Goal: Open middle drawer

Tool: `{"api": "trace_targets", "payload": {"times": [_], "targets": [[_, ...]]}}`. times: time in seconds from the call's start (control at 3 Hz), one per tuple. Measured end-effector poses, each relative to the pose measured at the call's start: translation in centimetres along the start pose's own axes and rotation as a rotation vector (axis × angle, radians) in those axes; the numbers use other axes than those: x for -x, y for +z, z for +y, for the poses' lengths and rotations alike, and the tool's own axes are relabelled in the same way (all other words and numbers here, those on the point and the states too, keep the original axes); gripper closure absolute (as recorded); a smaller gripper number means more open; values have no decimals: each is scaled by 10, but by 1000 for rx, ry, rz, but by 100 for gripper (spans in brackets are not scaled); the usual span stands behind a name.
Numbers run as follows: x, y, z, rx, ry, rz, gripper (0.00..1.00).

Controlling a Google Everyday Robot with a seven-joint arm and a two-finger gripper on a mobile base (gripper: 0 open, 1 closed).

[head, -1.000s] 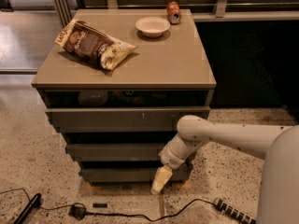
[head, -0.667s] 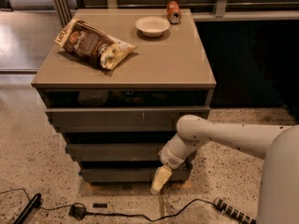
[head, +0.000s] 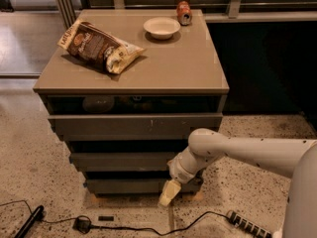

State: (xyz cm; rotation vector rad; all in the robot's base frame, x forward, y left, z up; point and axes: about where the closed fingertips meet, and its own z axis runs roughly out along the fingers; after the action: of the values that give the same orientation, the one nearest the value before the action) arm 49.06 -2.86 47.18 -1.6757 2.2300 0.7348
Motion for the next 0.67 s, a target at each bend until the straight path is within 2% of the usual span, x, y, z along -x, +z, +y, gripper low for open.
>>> {"api": "trace_targets", "payload": {"times": [0.33,0.67], "targets": [[37,14,-41,-9,-15,-12,0],[41,14,-47,-28,-16,-27,0]]}}
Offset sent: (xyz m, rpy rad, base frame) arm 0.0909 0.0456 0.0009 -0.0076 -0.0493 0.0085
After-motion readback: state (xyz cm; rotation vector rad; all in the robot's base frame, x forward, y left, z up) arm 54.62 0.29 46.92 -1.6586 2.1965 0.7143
